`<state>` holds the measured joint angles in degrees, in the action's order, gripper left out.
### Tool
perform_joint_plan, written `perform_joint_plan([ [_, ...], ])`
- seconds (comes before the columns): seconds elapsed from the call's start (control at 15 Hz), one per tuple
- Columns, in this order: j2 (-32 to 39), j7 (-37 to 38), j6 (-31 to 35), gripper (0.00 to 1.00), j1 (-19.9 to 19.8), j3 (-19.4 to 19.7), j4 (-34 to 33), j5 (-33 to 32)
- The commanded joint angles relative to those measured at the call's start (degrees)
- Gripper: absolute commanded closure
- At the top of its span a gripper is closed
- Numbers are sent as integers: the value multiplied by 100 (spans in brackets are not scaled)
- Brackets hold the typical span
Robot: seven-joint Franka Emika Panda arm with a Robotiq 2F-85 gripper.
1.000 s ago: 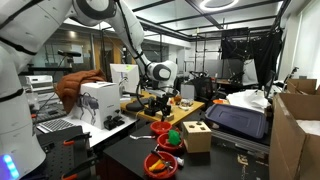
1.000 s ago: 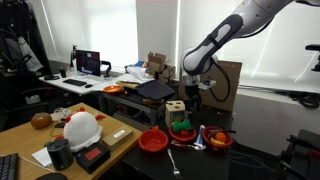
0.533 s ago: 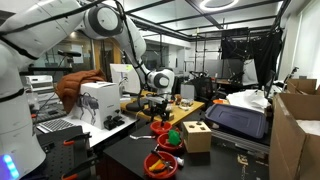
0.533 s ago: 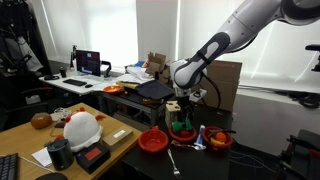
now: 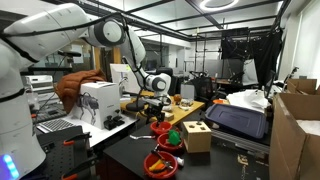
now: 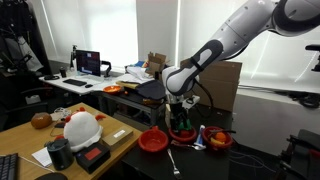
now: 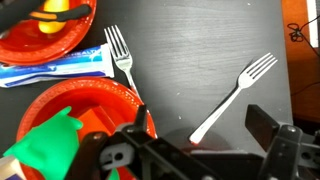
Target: Put the silver fork in the red bowl in the middle.
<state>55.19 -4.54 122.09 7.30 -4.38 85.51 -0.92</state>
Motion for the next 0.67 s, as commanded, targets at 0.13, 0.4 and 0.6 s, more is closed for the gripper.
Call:
perform_joint_plan([
  [0.13, 487, 1006, -230, 0, 283, 25, -679, 181],
  [0.4, 803, 1790, -193, 0, 403, 81, -932, 346],
  [0.6, 999, 2119, -190, 0, 376, 71, -1081, 515],
])
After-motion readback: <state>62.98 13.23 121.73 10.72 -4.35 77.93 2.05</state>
